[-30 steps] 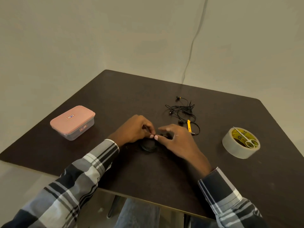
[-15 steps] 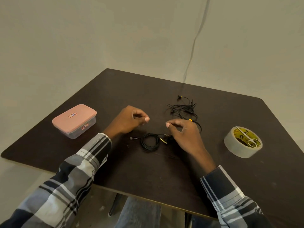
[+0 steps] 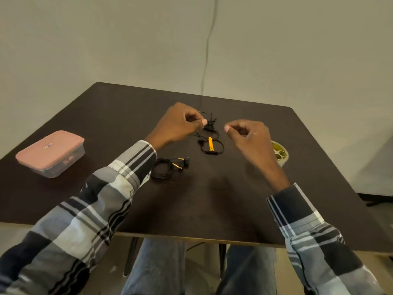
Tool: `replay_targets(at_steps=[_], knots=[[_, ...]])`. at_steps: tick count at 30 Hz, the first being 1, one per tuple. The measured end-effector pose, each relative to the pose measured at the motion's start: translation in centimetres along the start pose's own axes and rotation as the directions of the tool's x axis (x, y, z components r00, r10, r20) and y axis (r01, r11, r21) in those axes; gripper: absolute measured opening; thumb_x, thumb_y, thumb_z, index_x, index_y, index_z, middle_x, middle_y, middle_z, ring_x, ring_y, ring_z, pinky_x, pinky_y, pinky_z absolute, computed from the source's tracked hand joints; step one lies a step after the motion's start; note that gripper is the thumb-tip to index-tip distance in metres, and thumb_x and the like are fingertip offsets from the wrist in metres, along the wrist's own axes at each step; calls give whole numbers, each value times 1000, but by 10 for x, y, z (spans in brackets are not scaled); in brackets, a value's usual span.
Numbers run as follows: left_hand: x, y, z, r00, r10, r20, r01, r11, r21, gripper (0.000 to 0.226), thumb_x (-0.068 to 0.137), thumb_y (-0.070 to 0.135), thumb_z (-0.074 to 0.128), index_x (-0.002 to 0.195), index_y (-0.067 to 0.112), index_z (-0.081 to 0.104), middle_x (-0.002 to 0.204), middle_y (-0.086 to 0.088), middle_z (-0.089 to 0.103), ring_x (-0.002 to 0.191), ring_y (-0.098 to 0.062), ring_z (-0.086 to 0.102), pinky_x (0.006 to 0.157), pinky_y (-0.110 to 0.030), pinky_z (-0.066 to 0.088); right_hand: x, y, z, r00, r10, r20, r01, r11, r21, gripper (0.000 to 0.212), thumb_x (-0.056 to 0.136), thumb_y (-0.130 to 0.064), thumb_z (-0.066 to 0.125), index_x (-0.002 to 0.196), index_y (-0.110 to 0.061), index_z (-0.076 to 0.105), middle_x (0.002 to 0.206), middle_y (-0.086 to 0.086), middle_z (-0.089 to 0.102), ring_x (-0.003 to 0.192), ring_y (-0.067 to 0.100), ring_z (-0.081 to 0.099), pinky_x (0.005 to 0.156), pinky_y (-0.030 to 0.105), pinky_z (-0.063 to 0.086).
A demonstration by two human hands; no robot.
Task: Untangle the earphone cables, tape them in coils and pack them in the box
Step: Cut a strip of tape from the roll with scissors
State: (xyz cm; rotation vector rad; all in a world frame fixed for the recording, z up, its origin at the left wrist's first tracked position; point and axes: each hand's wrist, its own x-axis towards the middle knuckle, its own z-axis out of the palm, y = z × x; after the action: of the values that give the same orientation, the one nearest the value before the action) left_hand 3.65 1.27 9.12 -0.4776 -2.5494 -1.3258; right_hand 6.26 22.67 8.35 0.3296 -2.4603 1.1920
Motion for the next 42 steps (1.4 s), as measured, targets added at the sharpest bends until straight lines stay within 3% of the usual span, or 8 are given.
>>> replay_targets(at_steps=[3,6,8,13,20,27,33,42], knots=[[9,22,28,999,17,34,-16,1000,-8,13,89,23,70,86,13,77,72,11,70,61,5,61,67,-21,50,-2,8,-38,994,32,-103,-35,999,-24,13,94,-27,67,94,-23,79,87,-17,73,85,2,69,80,25,57],[15,36,53,995,10,98,-11,1000,6,10,89,18,69,91,13,77,84,3,74,77,-7,69,74,-24,53,-4,20,-75,980,72,-185,-87,993,-77,13,95,-30,65,96,-25,78,84,-22,68,84,2,67,79,24,55],[22,38,69,989,-14,149,9,999,35,12,89,16,68,98,13,75,91,3,73,86,-10,68,83,-26,53,-5,31,-94,974,97,-206,-126,983,-133,14,95,-28,65,99,-23,78,87,-15,71,83,4,66,77,25,54],[29,29,114,941,-101,324,103,995,11,36,91,3,62,127,11,59,118,-6,65,110,-18,62,99,-35,51,-17,70,-110,967,249,-57,-248,865,-436,15,90,-32,72,100,-21,77,92,-5,71,72,-1,56,58,14,37],[47,34,153,822,-190,537,270,960,-73,73,87,-18,45,151,10,26,154,-12,35,143,-28,34,111,-37,39,-14,83,-105,928,366,74,-280,812,-512,33,87,-46,73,112,-25,72,97,-6,68,85,11,62,57,22,40],[46,33,165,806,-178,565,317,935,-157,75,83,-25,40,150,6,28,153,-14,38,140,-26,39,106,-30,40,-11,84,-96,907,414,81,-302,771,-561,34,88,-45,71,117,-26,69,113,-2,70,90,12,60,55,21,38],[40,28,168,842,-110,529,273,932,-240,67,80,-29,40,142,-3,39,140,-18,51,131,-28,50,81,-10,50,-12,83,-94,909,411,74,-292,753,-590,30,89,-39,71,116,-25,69,114,-1,70,89,17,65,71,30,54],[34,20,164,865,-39,500,170,961,-218,51,87,-16,52,133,6,53,130,-10,61,116,-21,61,86,-22,53,-6,81,-91,902,420,96,-289,755,-588,29,88,-23,74,117,-22,70,119,5,70,91,19,65,71,30,52]])
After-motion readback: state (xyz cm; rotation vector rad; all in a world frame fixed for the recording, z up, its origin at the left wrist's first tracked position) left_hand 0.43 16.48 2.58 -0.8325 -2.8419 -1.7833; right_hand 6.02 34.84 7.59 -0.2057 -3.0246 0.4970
